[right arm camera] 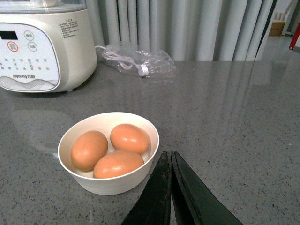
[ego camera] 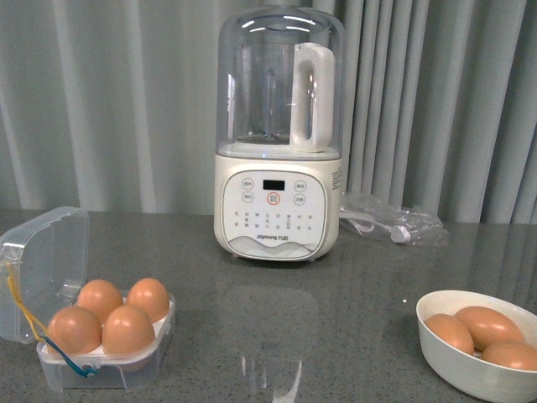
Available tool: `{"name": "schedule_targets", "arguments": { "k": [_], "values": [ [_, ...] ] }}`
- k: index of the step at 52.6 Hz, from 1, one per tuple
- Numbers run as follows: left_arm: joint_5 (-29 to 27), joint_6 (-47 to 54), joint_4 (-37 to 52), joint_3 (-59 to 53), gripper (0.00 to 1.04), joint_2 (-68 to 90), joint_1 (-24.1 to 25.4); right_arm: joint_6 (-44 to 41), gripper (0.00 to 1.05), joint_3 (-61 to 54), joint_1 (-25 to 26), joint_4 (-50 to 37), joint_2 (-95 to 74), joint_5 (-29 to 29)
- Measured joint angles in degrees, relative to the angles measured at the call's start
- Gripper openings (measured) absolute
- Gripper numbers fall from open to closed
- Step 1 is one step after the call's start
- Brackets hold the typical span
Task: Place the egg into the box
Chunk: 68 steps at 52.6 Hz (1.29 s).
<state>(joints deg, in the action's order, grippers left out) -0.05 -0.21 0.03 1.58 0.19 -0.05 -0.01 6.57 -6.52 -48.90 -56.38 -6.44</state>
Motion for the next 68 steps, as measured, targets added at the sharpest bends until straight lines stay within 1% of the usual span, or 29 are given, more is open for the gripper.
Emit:
{"name": "schedule_targets", "arguments": {
  "k": [4,7,9,12,16,49,68],
  "values": [
    [0.0,0.0,0.0,0.0,0.98,0.0,0.0,0.0,0.03,-1.25,0.72,1.22,2.43,0.83],
    [-0.02,-0.02,0.0,-0.02,0.98,0.0,0.0,0.0,0.03,-2.8,1.18,-1.07,2.73,1.31],
    [0.0,0.0,0.0,0.0,0.98,0.0,0.0,0.0,0.03,-3.43,1.53,-0.9,3.17,1.77],
    [0.0,0.0,0.0,0.0,0.98,-0.02,0.0,0.0,0.03,-4.55,4.17,0.94,5.09,5.62],
    [-0.02,0.0,0.0,0.0,0.98,0.0,0.0,0.02,0.03,-5.35,6.16,4.24,9.25,6.03],
    [0.0,0.0,0.0,0.0,0.98,-0.02,0.0,0.0,0.03,-6.19,6.38,26.25,33.73,6.34],
    [0.0,0.0,0.0,-0.02,0.98,-0.02,0.0,0.0,0.03,-6.21,6.38,33.64,41.31,6.34]
  ]
}}
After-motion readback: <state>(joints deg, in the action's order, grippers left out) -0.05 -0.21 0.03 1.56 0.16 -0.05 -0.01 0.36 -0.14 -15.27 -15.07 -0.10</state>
